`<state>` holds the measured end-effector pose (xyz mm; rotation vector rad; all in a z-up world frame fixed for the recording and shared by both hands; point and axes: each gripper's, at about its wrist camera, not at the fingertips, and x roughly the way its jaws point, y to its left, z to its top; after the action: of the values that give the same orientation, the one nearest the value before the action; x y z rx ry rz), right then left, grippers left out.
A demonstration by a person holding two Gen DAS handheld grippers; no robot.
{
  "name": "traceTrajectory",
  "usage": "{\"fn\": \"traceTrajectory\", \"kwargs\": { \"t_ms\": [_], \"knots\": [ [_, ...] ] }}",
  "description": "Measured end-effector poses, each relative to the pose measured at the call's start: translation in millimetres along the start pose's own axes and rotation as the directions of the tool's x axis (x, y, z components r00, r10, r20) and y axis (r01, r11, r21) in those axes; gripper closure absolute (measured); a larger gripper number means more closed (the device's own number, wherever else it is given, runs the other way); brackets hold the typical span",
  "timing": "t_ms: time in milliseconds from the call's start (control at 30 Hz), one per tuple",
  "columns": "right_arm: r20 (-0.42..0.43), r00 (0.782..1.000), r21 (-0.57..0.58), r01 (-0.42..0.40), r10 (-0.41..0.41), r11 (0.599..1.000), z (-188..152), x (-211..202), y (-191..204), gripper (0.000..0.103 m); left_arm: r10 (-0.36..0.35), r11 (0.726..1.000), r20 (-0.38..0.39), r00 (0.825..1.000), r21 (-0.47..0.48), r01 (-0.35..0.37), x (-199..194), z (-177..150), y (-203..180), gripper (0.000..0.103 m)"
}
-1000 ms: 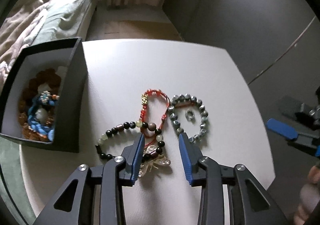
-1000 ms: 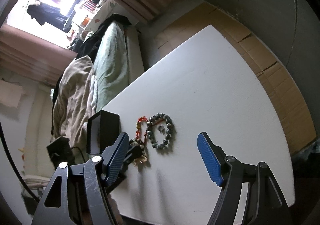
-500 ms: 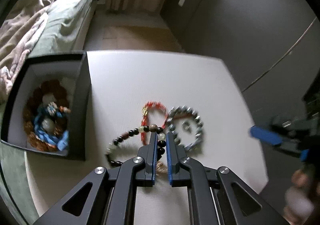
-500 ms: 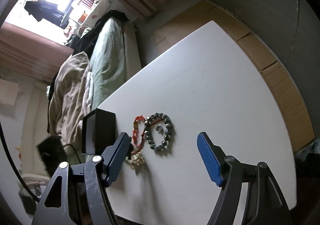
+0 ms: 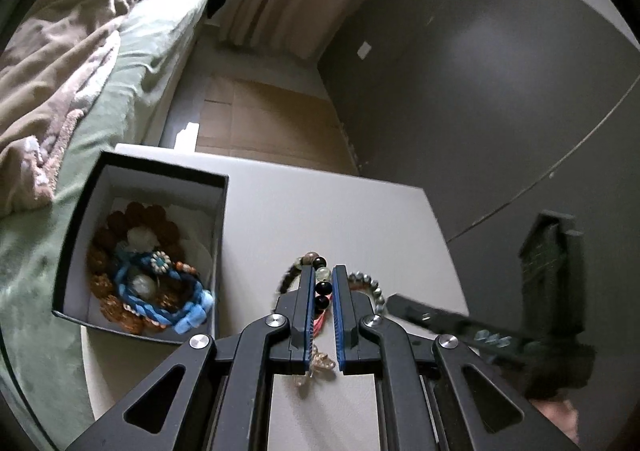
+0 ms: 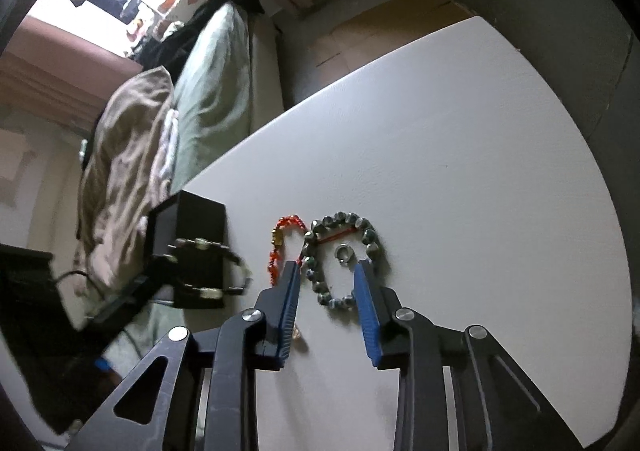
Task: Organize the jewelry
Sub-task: 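Carry both bracelets to the black box and open both grippers over it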
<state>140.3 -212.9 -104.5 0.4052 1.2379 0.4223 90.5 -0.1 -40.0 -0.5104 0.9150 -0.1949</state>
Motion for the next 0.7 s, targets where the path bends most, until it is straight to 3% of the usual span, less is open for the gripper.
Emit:
{"fn": "traceTrajectory", "kwargs": {
  "t_ms": [200,333,567,633,700],
  "knots": [
    [-0.01,0.995,-0.056,0.097,-0.097,0.994,1.8,22.8,14.3,0.074,-0.033,0.999,0.034,0.999,-0.035,0.034,-14.3,8.7,11.3,0.095],
    [0.001,0.981,-0.102,0.195,-0.196,0.976,0.7,33.5,22.0,0.075,-0.048,0.997,0.062,0.997,-0.057,0.052,-28.0,13.8,20.9,0.095],
    [0.044,0.941,-0.202,0.338,-0.336,0.919,-3.2,38.9,37.7,0.079,-0.064,0.992,0.122,0.99,-0.102,0.076,-52.1,22.4,41.4,0.095],
    [0.06,0.923,-0.23,0.382,-0.379,0.895,-4.3,39.7,41.1,0.087,-0.064,0.99,0.139,0.988,-0.115,0.081,-58.1,24.0,46.4,0.095],
    [0.074,0.911,-0.251,0.411,-0.406,0.876,-7.0,39.6,43.6,0.088,-0.06,0.989,0.152,0.987,-0.126,0.08,-61.4,25.8,50.9,0.095]
  ]
}}
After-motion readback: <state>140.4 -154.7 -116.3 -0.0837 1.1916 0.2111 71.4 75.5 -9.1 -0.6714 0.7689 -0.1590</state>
